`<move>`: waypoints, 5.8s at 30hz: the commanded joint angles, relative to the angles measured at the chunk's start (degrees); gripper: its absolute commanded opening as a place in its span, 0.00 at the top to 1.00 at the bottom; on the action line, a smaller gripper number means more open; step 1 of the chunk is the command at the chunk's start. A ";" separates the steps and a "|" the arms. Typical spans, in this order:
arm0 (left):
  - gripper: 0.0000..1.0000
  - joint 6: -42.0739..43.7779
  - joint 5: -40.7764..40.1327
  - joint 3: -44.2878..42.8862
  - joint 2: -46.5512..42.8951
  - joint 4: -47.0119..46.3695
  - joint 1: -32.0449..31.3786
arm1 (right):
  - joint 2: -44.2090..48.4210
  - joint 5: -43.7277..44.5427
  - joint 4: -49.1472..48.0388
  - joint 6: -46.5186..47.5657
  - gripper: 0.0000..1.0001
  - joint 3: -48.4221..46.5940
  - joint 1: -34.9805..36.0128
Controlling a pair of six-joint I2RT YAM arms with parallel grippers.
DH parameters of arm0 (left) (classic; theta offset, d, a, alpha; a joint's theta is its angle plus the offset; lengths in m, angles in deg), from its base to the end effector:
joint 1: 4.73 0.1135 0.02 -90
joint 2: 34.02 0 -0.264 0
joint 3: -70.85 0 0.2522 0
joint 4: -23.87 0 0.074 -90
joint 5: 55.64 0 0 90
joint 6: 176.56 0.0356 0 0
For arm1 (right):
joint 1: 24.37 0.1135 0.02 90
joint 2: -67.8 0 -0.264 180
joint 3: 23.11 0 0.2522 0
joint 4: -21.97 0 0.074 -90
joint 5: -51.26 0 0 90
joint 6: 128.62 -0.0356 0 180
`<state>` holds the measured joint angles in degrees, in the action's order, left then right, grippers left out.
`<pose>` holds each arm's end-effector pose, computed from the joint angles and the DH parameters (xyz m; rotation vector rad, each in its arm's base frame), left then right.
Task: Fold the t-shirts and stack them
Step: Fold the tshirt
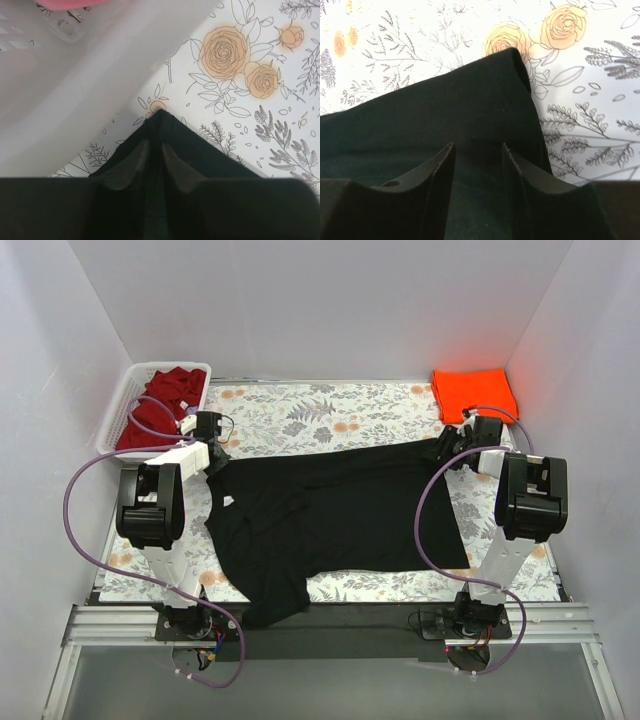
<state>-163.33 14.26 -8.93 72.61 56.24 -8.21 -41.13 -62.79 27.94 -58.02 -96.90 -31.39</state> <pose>0.3756 -0.0106 0.1603 -1.5962 1.9406 -0.1051 0.3910 -0.0335 0.1480 0.3050 2.2617 0.5924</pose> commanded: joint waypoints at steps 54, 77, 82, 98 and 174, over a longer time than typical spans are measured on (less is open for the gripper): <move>0.60 -6.28 20.01 27.26 -29.46 6.18 -13.30 | 2.22 4.45 3.22 -0.12 0.62 3.60 -5.89; 1.00 -5.23 17.20 21.65 -31.30 11.09 -13.39 | 6.26 1.64 6.29 0.68 0.99 2.99 -5.98; 1.00 -4.26 14.83 17.68 -32.27 15.31 -13.30 | 8.02 2.43 9.63 1.12 0.99 2.20 -5.98; 1.00 -2.24 13.24 10.74 -32.80 20.14 -12.42 | 10.13 3.75 16.14 2.52 0.99 -2.46 -5.89; 0.87 2.24 7.09 -2.27 2.81 -5.16 1.03 | -9.83 -11.45 -11.46 -10.14 0.58 -3.87 -6.77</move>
<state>-163.22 22.98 -10.92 76.50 49.38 -7.84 -51.92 -77.52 16.00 -69.98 -101.79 -37.03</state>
